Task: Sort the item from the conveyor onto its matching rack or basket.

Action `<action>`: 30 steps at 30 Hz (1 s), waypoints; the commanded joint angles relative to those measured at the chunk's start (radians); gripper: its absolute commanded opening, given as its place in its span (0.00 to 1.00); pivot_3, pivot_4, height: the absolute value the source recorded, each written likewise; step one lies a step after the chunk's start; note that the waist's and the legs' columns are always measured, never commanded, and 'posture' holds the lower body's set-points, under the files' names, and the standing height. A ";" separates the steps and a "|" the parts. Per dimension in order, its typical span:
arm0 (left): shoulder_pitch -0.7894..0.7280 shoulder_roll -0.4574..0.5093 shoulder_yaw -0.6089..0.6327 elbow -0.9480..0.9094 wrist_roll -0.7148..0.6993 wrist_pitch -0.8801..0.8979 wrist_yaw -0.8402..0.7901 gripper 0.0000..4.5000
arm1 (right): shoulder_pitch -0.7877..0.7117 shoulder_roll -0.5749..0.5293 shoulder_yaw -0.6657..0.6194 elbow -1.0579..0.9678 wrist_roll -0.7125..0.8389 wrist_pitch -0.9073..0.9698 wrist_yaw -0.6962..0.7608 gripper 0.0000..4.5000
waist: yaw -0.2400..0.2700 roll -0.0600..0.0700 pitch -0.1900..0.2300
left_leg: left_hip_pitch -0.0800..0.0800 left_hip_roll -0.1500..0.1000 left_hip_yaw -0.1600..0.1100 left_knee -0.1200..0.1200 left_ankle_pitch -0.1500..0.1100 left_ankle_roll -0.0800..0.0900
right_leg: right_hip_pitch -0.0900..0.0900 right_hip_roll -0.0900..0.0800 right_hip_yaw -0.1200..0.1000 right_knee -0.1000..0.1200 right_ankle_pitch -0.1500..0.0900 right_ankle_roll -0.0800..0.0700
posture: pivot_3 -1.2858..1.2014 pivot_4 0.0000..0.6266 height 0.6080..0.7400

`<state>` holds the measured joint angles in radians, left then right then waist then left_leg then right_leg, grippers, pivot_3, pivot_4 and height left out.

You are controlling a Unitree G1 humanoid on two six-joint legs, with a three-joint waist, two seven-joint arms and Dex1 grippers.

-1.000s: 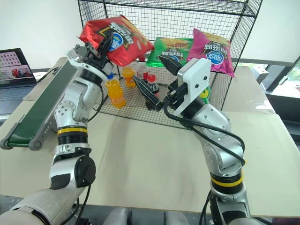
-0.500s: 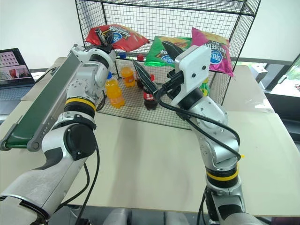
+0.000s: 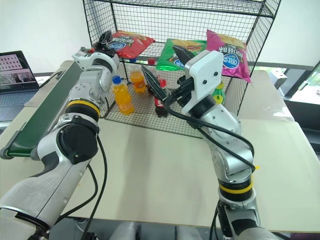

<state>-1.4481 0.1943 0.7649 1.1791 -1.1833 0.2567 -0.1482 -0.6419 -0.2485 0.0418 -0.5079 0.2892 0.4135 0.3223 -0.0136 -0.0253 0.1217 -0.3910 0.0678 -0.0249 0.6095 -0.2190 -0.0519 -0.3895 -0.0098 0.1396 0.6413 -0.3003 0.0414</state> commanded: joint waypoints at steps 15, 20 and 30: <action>0.503 -0.048 -0.082 -1.103 -0.213 0.462 0.578 0.97 | 0.040 0.034 0.014 -0.012 0.014 -0.044 0.020 1.00 | 0.003 0.001 0.000 | 0.001 0.001 -0.002 0.002 0.003 -0.006 | 0.000 -0.001 0.000 0.006 0.000 0.000 | 0.52 0.24 1.00; 0.793 0.185 -0.306 -1.397 -0.114 0.669 0.423 0.97 | 0.170 0.008 0.024 -0.019 0.005 -0.055 0.048 1.00 | -0.001 0.002 0.000 | 0.004 0.000 -0.002 0.000 0.004 -0.007 | 0.001 -0.001 0.000 0.007 0.000 0.000 | 0.52 0.24 1.00; 1.282 0.430 -0.828 -1.494 0.627 0.257 0.022 0.97 | 0.545 0.014 0.059 0.081 -0.151 -0.190 -0.029 1.00 | -0.007 0.007 0.000 | 0.005 0.000 0.000 -0.004 0.005 -0.009 | 0.000 -0.001 0.003 0.003 -0.002 -0.002 | 0.52 0.24 1.00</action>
<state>-0.1687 0.6431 -0.0473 -0.3297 -0.6576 0.6384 -0.0878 -0.0962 -0.2478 0.0921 -0.4109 0.1697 0.2898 0.3166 -0.0205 -0.0184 0.1221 -0.3863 0.0677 -0.0244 0.6058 -0.2141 -0.0607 -0.3893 -0.0104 0.1422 0.6441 -0.3019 0.0390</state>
